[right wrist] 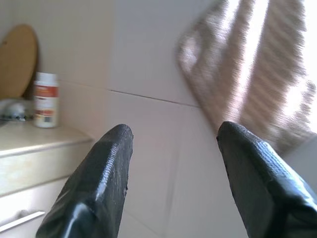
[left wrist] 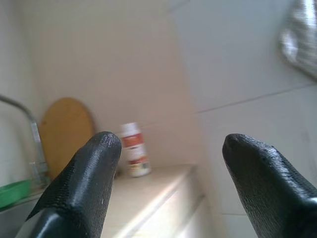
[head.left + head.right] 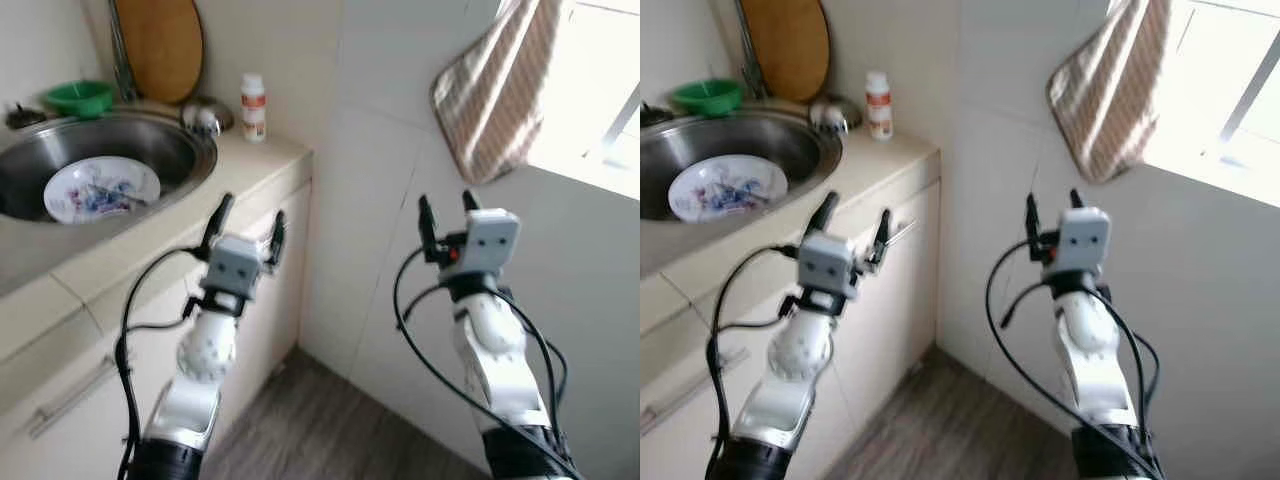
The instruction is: Kitchen organization
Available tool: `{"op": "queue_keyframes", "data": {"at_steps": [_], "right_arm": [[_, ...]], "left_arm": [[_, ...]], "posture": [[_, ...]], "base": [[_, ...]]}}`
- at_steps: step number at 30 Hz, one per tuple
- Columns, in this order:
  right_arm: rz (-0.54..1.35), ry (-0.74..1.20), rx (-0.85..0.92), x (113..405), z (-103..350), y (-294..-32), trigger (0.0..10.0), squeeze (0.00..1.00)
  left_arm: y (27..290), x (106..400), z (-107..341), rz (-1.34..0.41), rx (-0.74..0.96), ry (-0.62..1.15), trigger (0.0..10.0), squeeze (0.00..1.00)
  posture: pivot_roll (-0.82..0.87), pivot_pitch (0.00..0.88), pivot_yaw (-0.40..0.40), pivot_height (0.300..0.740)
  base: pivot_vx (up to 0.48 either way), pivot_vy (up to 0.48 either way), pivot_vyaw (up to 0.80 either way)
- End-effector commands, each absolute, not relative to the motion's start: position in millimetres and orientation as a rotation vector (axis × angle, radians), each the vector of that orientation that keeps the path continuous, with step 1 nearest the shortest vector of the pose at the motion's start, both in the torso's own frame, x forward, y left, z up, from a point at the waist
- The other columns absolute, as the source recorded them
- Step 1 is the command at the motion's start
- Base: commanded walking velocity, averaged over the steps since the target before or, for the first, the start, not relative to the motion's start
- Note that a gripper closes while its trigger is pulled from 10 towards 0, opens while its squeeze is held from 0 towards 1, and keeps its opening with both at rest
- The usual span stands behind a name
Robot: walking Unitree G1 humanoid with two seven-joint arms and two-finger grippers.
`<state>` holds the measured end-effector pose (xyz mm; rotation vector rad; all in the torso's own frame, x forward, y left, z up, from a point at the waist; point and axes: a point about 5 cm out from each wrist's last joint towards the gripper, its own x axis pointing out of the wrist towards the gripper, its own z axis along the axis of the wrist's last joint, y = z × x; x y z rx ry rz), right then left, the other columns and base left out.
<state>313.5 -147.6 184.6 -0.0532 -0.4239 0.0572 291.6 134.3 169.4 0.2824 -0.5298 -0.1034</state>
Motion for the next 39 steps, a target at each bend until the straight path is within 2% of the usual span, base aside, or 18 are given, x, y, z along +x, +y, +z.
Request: {"op": "queue_keyframes", "data": {"at_steps": [1, 6, 9, 17, 32, 39], "right_arm": [[0.011, -0.385, -0.061, 313.2, 175.2, -158.1, 10.0, 0.00], [0.025, -0.374, -0.049, 313.8, 169.7, -149.5, 10.0, 0.00], [0.015, -0.375, -0.045, 315.8, 171.3, -149.0, 10.0, 0.00], [-0.035, -0.379, -0.035, 312.8, 170.8, -157.7, 10.0, 0.00], [-0.080, -0.363, -0.055, 313.4, 168.9, -164.8, 10.0, 0.00], [-0.081, -0.357, -0.062, 313.0, 168.1, -164.7, 10.0, 0.00]], "left_arm": [[120.5, 291.2, 165.5, -0.150, 0.268, -0.522, 10.0, 0.00], [119.2, 293.5, 164.7, -0.174, 0.286, -0.522, 10.0, 0.00], [119.2, 294.8, 165.7, -0.181, 0.287, -0.521, 10.0, 0.00], [118.3, 292.9, 162.8, -0.178, 0.276, -0.513, 10.0, 0.00], [119.8, 293.0, 155.5, -0.172, 0.257, -0.466, 10.0, 0.00], [120.4, 293.7, 152.2, -0.172, 0.235, -0.436, 10.0, 0.00]], "posture": [[0.04, 0.000, -0.047, 0.740], [0.05, 0.000, -0.044, 0.740], [0.05, 0.000, -0.040, 0.740], [0.03, 0.000, -0.026, 0.740], [0.03, 0.000, -0.026, 0.740], [0.03, 0.000, -0.027, 0.740]], "base": [[0.000, 0.000, -0.80], [0.000, 0.000, -0.80], [0.000, -0.162, 0.00], [0.000, -0.480, 0.00], [0.000, 0.000, 0.00], [0.000, 0.440, -0.34]]}}
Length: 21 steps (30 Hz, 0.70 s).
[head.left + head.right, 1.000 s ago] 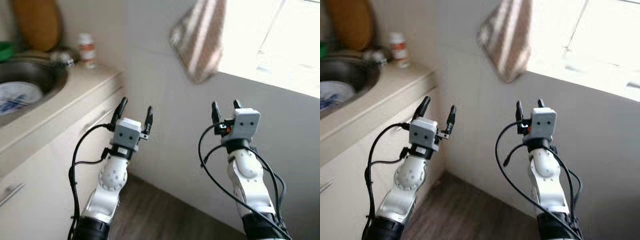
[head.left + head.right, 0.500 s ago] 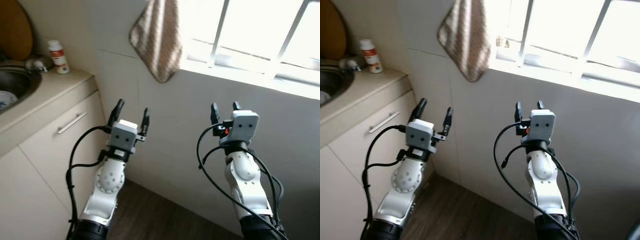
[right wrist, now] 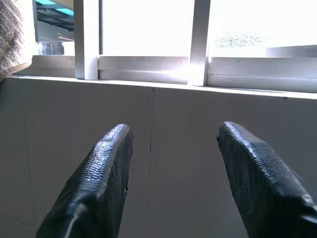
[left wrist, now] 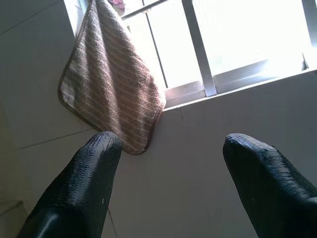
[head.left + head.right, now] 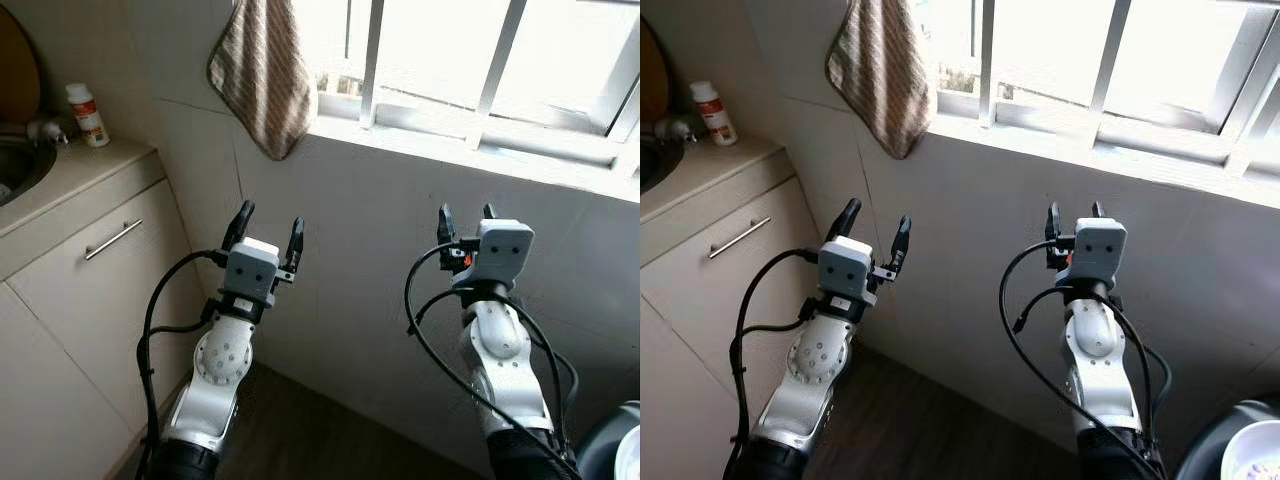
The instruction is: Kitchen organization
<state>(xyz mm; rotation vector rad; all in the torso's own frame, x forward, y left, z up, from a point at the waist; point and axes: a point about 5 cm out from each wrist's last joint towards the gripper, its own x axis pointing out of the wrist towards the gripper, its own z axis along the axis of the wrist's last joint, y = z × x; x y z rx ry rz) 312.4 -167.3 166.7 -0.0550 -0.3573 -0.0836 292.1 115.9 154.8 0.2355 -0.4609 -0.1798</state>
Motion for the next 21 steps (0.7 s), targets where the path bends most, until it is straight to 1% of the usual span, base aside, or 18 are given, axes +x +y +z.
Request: {"op": "queue_keyframes", "data": {"at_steps": [1, 3, 6, 7, 14, 17, 20, 21], "right_arm": [[-0.083, -0.356, -0.064, 313.0, 167.8, -165.4, 10.0, 0.00], [-0.086, -0.356, -0.065, 312.9, 168.0, -165.9, 10.0, 0.00], [-0.095, -0.357, -0.068, 312.6, 168.6, -167.8, 10.0, 0.00], [-0.097, -0.357, -0.068, 312.6, 168.6, -168.2, 10.0, 0.00], [-0.125, -0.352, -0.078, 312.1, 168.0, -172.1, 10.0, 0.00], [-0.154, -0.333, -0.088, 313.2, 166.0, -175.5, 10.0, 0.00], [-0.159, -0.332, -0.086, 313.3, 165.9, -176.2, 10.0, 0.00], [-0.170, -0.330, -0.089, 313.5, 166.0, -177.3, 10.0, 0.00]], "left_arm": [[120.3, 293.8, 151.9, -0.174, 0.234, -0.433, 10.0, 0.00], [120.3, 293.6, 152.0, -0.174, 0.234, -0.434, 10.0, 0.00], [120.1, 293.0, 153.7, -0.175, 0.233, -0.450, 10.0, 0.00], [120.1, 292.8, 154.3, -0.174, 0.229, -0.457, 10.0, 0.00], [120.3, 291.4, 156.6, -0.177, 0.236, -0.477, 10.0, 0.00], [119.2, 291.0, 155.6, -0.185, 0.249, -0.472, 10.0, 0.00], [119.2, 291.0, 155.4, -0.187, 0.250, -0.471, 10.0, 0.00], [118.5, 291.8, 154.3, -0.191, 0.265, -0.459, 10.0, 0.00]], "posture": [[0.03, 0.000, -0.027, 0.740], [0.02, 0.000, -0.025, 0.740], [0.02, 0.000, -0.024, 0.740], [0.02, 0.000, -0.024, 0.740], [0.02, 0.000, -0.022, 0.740], [0.02, 0.000, -0.022, 0.740], [0.02, 0.000, -0.022, 0.740], [0.02, 0.000, -0.022, 0.740]], "base": [[0.000, 0.480, 0.00], [0.000, 0.480, 0.00], [0.000, 0.480, -0.80], [0.000, 0.480, 0.00], [0.000, 0.000, 0.00], [0.000, 0.000, -0.80], [0.000, 0.000, 0.00], [0.000, -0.480, 0.00]]}}
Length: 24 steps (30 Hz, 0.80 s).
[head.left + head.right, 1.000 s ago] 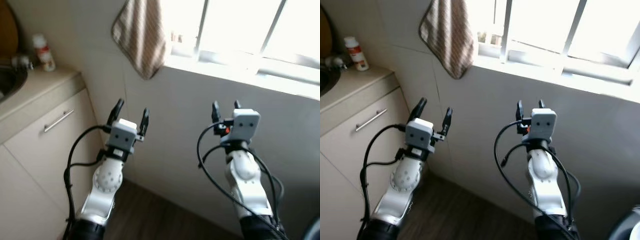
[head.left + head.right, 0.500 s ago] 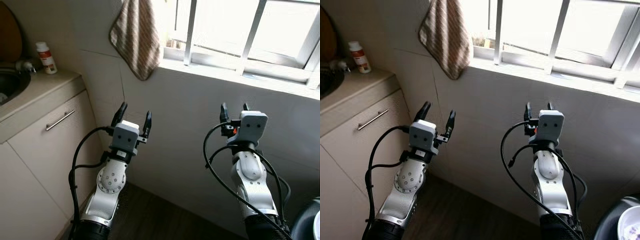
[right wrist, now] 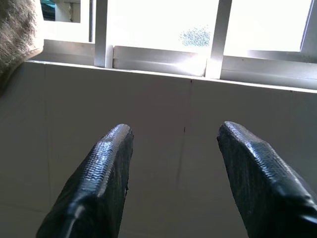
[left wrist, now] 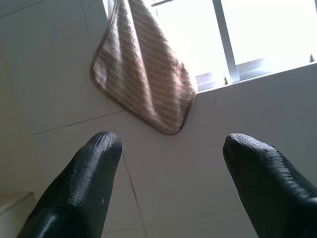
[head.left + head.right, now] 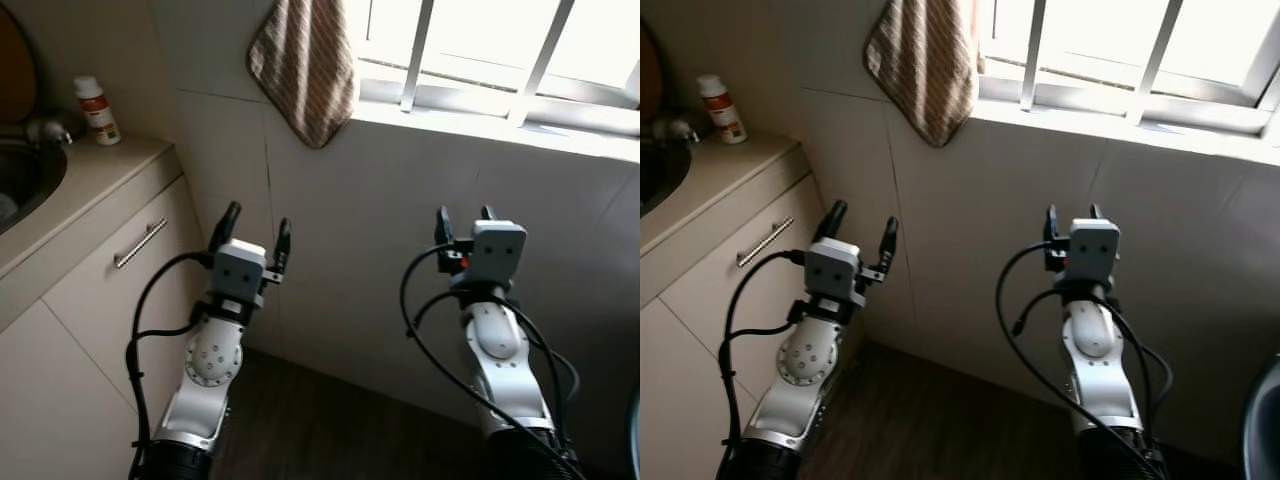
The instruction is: Kitchen organization
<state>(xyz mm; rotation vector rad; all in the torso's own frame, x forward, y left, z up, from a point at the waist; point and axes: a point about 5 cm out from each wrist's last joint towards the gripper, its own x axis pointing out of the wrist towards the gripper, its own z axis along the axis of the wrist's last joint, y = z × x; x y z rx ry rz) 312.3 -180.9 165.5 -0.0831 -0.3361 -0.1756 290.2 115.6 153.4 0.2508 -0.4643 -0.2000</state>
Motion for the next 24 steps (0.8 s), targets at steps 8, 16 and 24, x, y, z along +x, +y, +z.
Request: {"op": "queue_keyframes", "data": {"at_steps": [8, 16, 24], "right_arm": [[-0.207, -0.322, -0.089, 313.6, 165.8, -182.5, 10.0, 0.00], [-0.227, -0.318, -0.092, 314.0, 165.3, -183.5, 10.0, 0.00], [-0.260, -0.303, -0.086, 314.6, 163.8, -187.1, 10.0, 0.00]], "left_arm": [[118.4, 291.4, 155.3, -0.189, 0.252, -0.471, 10.0, 0.00], [118.3, 291.3, 155.0, -0.192, 0.255, -0.467, 10.0, 0.00], [118.8, 290.5, 155.6, -0.189, 0.243, -0.476, 10.0, 0.00]], "posture": [[0.02, 0.000, -0.021, 0.740], [0.02, 0.000, -0.021, 0.740], [0.02, 0.000, -0.022, 0.740]], "base": [[0.000, -0.480, -0.30], [0.000, 0.000, -0.30], [0.000, -0.031, 0.00]]}}
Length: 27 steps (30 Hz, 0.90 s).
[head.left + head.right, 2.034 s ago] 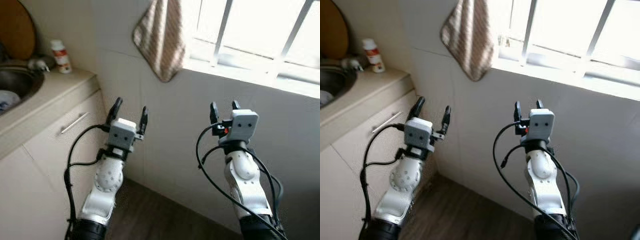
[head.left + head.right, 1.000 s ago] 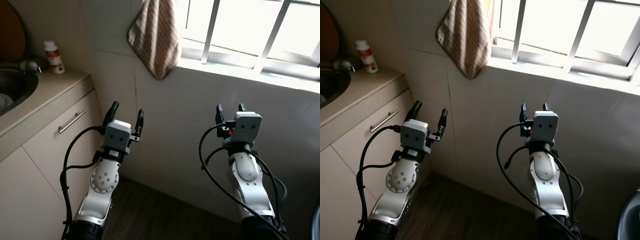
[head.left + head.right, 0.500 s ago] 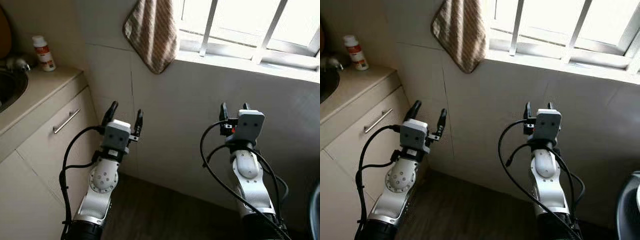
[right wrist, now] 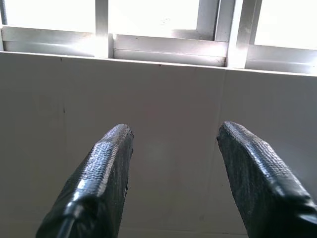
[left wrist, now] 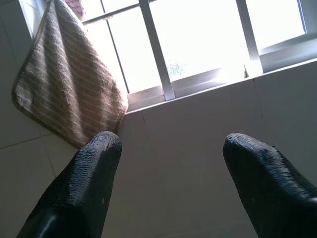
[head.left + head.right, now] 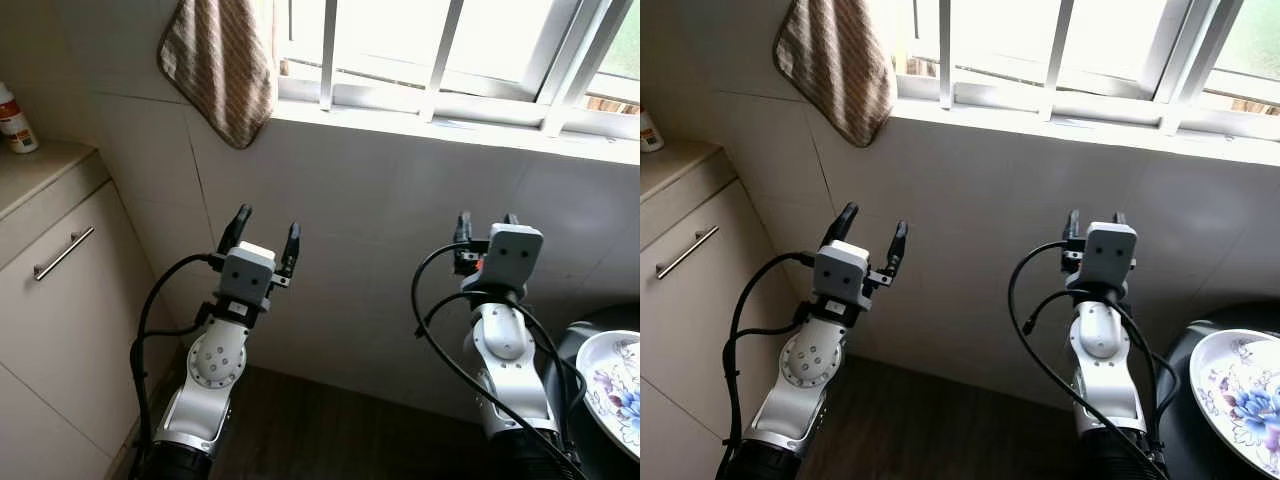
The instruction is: Kitchen organization
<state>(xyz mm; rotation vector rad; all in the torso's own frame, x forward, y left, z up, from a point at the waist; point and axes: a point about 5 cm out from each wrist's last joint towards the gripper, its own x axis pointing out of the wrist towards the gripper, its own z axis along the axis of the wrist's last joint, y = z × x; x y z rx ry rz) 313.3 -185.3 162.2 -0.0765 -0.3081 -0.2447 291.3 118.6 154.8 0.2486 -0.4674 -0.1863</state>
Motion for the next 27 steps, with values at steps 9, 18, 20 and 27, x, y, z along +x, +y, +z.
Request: {"op": "queue_keyframes", "data": {"at_steps": [9, 18, 20, 27], "right_arm": [[-0.318, -0.256, -0.074, 315.5, 157.7, -195.3, 10.0, 0.00], [-0.331, -0.247, -0.065, 316.2, 157.4, -196.8, 10.0, 0.00], [-0.335, -0.242, -0.058, 316.3, 156.9, -197.2, 10.0, 0.00], [-0.342, -0.231, -0.046, 316.5, 155.6, -197.9, 10.0, 0.00]], "left_arm": [[118.8, 289.9, 155.7, -0.192, 0.247, -0.478, 10.0, 0.00], [121.6, 291.4, 154.2, -0.167, 0.241, -0.463, 10.0, 0.00], [121.9, 290.8, 155.4, -0.174, 0.231, -0.474, 10.0, 0.00], [120.5, 291.7, 152.4, -0.184, 0.221, -0.440, 10.0, 0.00]], "posture": [[0.02, 0.000, -0.023, 0.740], [0.02, 0.000, -0.023, 0.740], [0.03, 0.000, -0.025, 0.740], [0.02, 0.000, -0.025, 0.740]], "base": [[0.000, 0.000, -0.44], [0.000, -0.267, 0.00], [0.000, 0.000, 0.00], [0.000, 0.274, -0.23]]}}
